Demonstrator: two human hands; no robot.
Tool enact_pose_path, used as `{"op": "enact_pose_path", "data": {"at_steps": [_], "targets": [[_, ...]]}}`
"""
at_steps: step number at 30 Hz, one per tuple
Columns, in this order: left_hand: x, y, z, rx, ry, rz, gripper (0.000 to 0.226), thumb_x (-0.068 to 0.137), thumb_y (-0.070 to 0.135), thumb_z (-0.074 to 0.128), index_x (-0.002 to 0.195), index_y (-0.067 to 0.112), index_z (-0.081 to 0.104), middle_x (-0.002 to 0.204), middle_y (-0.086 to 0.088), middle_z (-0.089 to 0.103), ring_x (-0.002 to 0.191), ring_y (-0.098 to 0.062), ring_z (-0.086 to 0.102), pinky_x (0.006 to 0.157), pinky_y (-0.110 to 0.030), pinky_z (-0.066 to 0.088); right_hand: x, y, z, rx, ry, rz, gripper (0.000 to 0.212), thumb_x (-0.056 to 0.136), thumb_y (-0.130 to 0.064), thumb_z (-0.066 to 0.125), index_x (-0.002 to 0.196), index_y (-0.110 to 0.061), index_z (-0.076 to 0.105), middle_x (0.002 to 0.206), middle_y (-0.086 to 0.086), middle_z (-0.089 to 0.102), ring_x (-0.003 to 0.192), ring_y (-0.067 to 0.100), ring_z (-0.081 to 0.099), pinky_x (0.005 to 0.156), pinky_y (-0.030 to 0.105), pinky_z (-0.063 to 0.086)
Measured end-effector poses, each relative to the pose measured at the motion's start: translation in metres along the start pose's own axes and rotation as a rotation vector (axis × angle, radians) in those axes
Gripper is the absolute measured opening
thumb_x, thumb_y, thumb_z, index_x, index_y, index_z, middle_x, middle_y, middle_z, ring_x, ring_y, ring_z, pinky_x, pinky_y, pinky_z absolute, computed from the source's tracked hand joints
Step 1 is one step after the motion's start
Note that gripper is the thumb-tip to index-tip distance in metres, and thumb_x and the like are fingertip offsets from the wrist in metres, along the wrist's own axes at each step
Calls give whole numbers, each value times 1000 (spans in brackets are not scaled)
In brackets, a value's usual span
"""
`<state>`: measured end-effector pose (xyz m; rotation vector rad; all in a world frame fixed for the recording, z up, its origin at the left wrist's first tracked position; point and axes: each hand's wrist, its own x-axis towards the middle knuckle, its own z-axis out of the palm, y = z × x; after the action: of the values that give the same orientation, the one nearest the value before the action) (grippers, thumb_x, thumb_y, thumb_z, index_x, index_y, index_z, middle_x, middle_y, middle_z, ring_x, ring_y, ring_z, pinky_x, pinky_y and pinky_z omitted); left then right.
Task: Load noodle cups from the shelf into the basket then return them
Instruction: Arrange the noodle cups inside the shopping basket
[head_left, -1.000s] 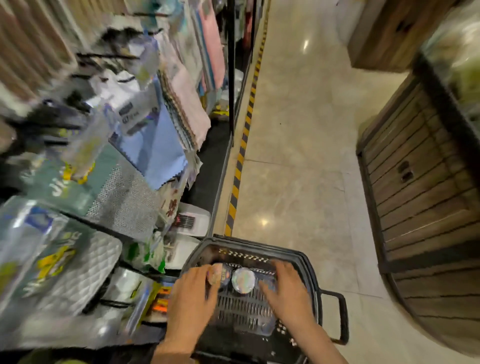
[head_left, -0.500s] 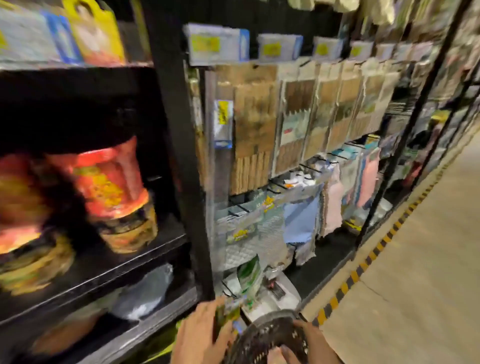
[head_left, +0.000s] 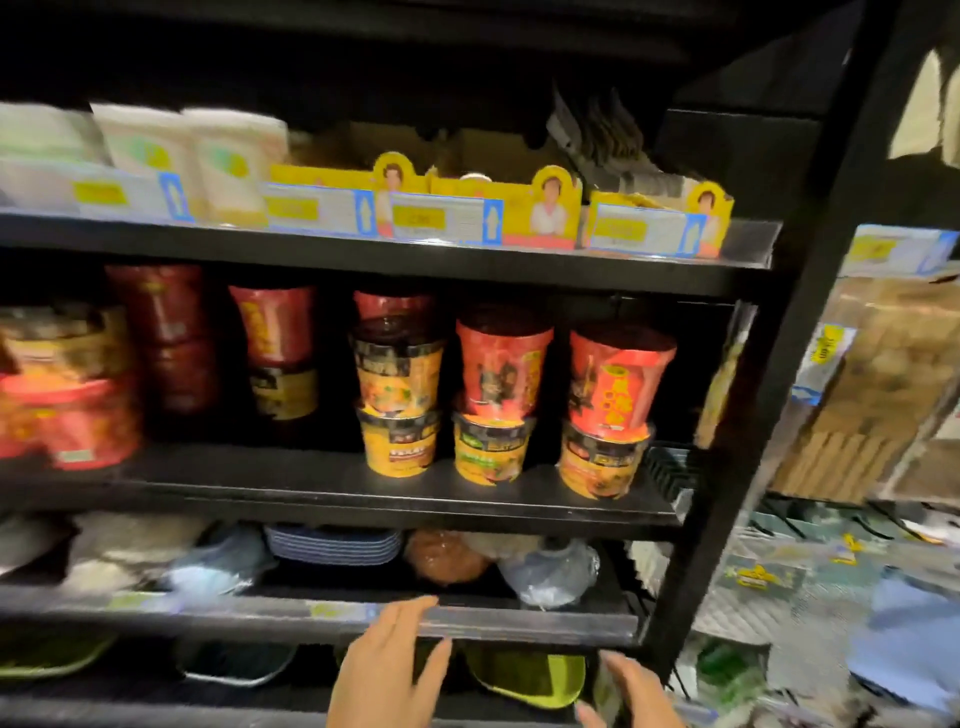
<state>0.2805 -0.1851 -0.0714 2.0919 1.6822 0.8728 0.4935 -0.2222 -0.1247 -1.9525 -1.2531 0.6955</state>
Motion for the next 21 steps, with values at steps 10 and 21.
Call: {"op": "enact_pose_path", "data": {"at_steps": [10,21], "targets": [[98,-15,-33,-110,107,175,46,92,40,49,136,31,36,132,19,42,123,-1,42,94,-13,32,56,-100,-8,12,310,-230,62,84,-27,67,138,-15,39,133,2,45,123,21,47,98,29,38],[201,60,-21,-398,135,165,65,84,35,65,130,2,34,122,-13,43,116,-27,45,83,-20,33,137,-158,-51,166,657,-246,101,76,-32,76,149,-10,10,151,13,23,138,26,28,107,36,30]]}}
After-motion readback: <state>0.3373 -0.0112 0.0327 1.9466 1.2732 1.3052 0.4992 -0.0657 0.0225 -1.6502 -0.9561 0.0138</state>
